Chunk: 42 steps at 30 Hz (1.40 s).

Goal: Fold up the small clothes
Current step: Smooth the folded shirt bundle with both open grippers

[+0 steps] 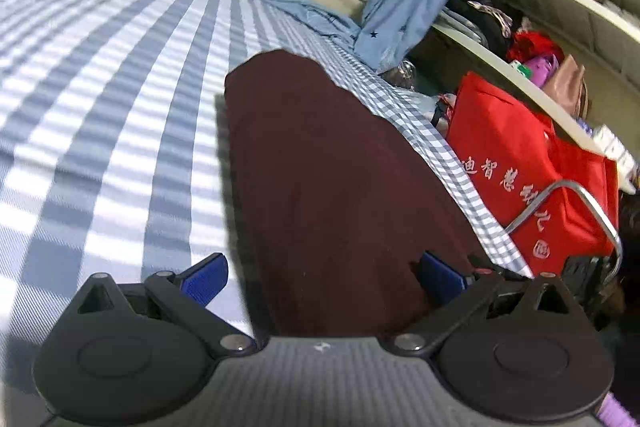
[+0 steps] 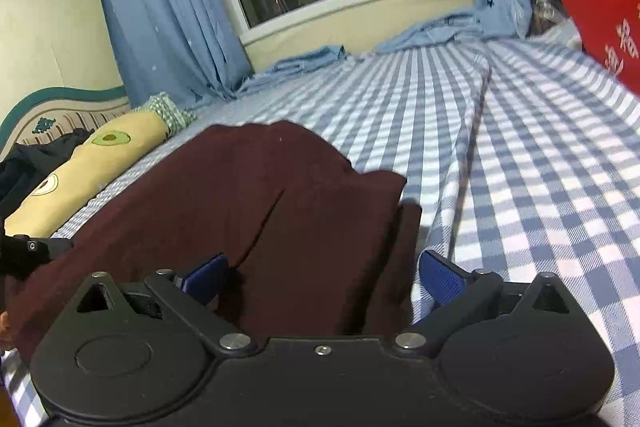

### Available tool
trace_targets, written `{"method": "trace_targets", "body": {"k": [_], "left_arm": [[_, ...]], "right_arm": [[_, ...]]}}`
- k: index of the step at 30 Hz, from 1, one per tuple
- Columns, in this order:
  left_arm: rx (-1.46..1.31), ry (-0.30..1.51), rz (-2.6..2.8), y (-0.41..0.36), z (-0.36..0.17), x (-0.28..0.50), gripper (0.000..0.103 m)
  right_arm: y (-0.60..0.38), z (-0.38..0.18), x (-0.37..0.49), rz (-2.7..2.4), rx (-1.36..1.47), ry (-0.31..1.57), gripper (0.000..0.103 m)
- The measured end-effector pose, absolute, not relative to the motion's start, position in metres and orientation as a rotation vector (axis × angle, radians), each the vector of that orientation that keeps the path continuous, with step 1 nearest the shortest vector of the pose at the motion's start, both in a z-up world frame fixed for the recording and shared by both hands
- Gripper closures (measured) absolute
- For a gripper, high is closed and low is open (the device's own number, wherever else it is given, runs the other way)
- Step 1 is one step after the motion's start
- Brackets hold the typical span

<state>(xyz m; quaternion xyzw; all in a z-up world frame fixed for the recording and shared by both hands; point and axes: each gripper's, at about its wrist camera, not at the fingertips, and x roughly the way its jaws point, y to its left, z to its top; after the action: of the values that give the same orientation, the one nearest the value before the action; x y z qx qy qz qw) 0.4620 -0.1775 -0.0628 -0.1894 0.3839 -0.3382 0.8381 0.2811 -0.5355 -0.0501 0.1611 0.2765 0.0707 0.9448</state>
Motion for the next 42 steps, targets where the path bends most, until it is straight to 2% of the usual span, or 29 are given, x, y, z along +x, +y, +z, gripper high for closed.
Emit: {"method": "trace_targets", "body": {"k": [8, 19, 21, 23, 26, 36, 37, 38, 42], "left_arm": [[-0.402, 0.837, -0.695, -0.179, -0.063, 0.464, 0.000], [-0.366, 0.828, -0.647, -0.180, -0.056, 0.451, 0.000], [-0.269, 0.798, -0.633, -0.190, -0.053, 0.447, 0.000], [-0.204, 0.808, -0.617, -0.201, -0.052, 0.445, 0.000], [-0.178, 0.850, -0.627, -0.207, -0.053, 0.451, 0.000], [-0.221, 0.883, -0.718, -0.200, -0.059, 0.462, 0.000], [-0.215, 0.886, -0.718, -0.202, -0.059, 0.463, 0.000], [-0.204, 0.889, -0.711, -0.204, -0.058, 0.465, 0.000], [-0.124, 0.866, -0.653, -0.215, -0.052, 0.464, 0.000]], "right_arm": [[-0.529, -0.048, 0.261, 0.176, 0.340, 0.548, 0.000], [-0.542, -0.053, 0.240, 0.174, 0.504, 0.525, 0.001], [-0.539, -0.053, 0.235, 0.137, 0.483, 0.514, 0.009], [-0.533, -0.052, 0.233, 0.101, 0.442, 0.514, 0.025], [-0.527, -0.052, 0.234, 0.078, 0.408, 0.518, 0.038], [-0.531, -0.055, 0.235, 0.095, 0.438, 0.521, 0.039], [-0.531, -0.055, 0.235, 0.090, 0.430, 0.519, 0.043], [-0.530, -0.054, 0.235, 0.092, 0.420, 0.515, 0.052], [-0.515, -0.049, 0.229, 0.073, 0.314, 0.482, 0.064]]}}
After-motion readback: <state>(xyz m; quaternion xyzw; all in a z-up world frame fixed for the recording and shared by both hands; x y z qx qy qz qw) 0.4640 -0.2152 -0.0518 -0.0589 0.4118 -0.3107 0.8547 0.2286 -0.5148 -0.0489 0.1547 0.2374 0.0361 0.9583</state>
